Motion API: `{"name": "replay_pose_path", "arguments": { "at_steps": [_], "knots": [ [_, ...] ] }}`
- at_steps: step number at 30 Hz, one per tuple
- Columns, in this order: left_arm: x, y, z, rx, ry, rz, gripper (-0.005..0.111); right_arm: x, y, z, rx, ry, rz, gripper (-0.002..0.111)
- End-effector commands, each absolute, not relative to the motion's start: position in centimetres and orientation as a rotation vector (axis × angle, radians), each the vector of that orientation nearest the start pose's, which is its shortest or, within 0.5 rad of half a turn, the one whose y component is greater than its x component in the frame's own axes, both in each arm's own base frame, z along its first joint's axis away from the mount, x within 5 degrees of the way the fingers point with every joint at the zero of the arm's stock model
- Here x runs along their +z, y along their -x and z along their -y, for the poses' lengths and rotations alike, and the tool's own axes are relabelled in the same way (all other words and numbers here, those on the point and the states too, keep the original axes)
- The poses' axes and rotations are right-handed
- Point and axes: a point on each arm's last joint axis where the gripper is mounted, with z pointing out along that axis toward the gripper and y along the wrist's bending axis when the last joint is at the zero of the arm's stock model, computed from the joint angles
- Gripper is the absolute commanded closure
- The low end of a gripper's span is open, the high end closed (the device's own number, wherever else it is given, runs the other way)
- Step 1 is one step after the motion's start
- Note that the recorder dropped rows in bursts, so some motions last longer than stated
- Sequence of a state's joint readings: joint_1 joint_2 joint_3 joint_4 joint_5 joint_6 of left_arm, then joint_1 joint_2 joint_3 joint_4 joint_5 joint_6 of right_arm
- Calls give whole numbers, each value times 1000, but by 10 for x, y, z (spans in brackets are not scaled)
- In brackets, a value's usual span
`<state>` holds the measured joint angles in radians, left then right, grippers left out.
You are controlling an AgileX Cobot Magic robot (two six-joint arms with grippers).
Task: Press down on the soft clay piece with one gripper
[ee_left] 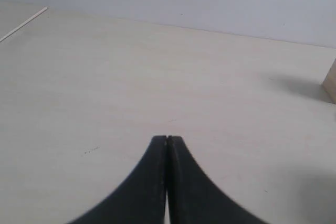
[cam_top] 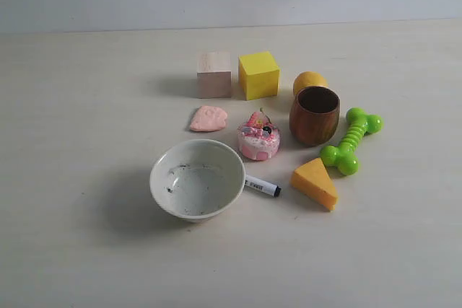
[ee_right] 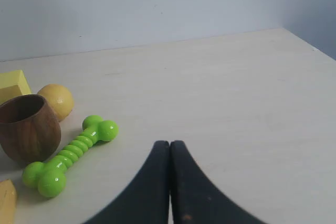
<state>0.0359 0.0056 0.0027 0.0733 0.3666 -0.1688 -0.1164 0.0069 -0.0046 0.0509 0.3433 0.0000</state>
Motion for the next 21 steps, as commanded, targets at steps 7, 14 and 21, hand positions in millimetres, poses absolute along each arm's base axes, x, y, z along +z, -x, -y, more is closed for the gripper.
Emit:
{"name": "replay_pose_path", "arguments": {
  "at_steps": [7, 14, 21],
  "knots": [
    [182, -53, -4, -26, 137, -1823, 107, 183, -53, 5, -39, -133, -1813, 108],
    [208, -56, -2, -49, 101, -1542, 107, 183, -53, 5, -39, -133, -1813, 108],
    [224, -55, -1, -62, 79, -1363, 107, 183, -53, 5, -37, -134, -1813, 108]
  ]
}}
